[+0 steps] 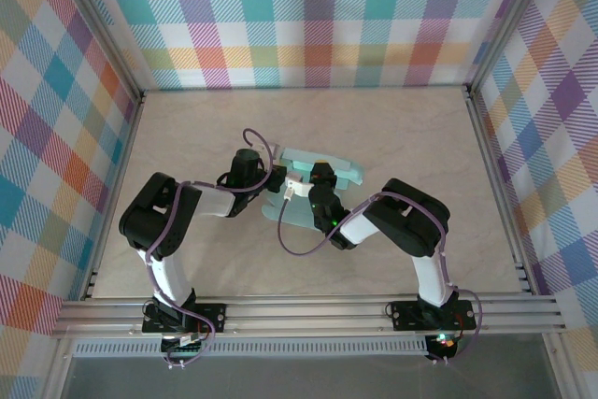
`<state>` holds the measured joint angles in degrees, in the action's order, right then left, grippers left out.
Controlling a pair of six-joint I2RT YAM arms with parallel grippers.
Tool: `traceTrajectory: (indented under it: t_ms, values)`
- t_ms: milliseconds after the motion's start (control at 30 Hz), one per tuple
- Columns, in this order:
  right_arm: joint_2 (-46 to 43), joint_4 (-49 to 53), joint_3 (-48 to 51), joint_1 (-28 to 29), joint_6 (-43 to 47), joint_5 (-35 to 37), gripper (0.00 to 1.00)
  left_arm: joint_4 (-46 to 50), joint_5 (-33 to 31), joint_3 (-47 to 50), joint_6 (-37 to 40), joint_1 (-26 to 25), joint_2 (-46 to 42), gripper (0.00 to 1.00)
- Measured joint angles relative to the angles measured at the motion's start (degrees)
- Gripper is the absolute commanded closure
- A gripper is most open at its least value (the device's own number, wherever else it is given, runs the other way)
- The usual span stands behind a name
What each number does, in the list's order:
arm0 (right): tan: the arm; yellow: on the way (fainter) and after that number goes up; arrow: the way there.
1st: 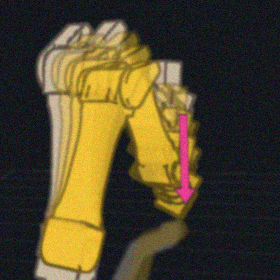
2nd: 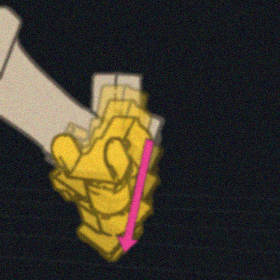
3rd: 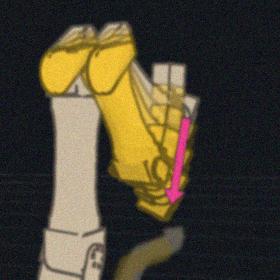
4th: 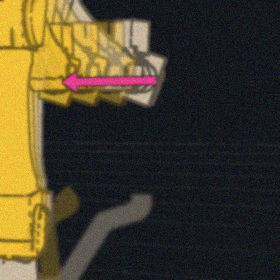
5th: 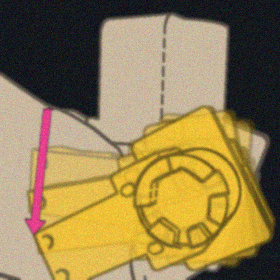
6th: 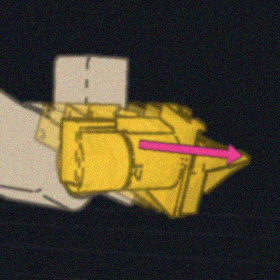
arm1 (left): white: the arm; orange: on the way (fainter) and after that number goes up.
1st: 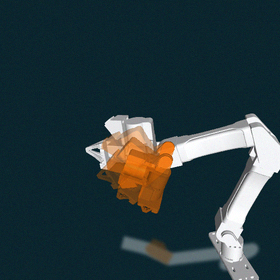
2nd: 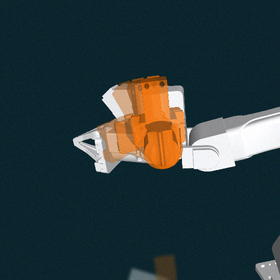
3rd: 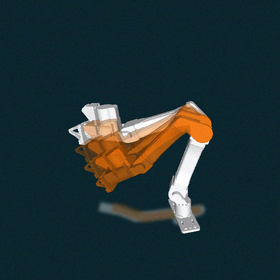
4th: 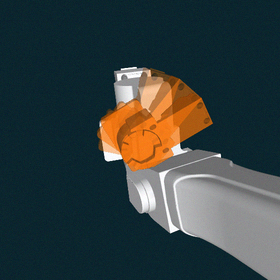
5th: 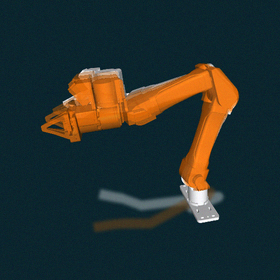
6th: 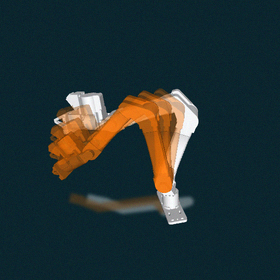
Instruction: Fold the paper box
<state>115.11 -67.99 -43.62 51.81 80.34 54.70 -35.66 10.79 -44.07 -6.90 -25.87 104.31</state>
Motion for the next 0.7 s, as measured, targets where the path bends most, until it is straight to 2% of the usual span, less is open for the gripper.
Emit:
traceTrajectory:
  t_ms: [533,700]
  values:
    - [0.00,0.24,-0.24,0.68,-0.46,0.87,1.00,0.68,-2.34,-0.83,-2.19,-0.63,0.24,0.98]
    - [0.00,0.20,-0.39,0.68,-0.59,0.79,0.87,2.21,-2.95,-1.70,-0.72,-0.72,0.24,0.99]
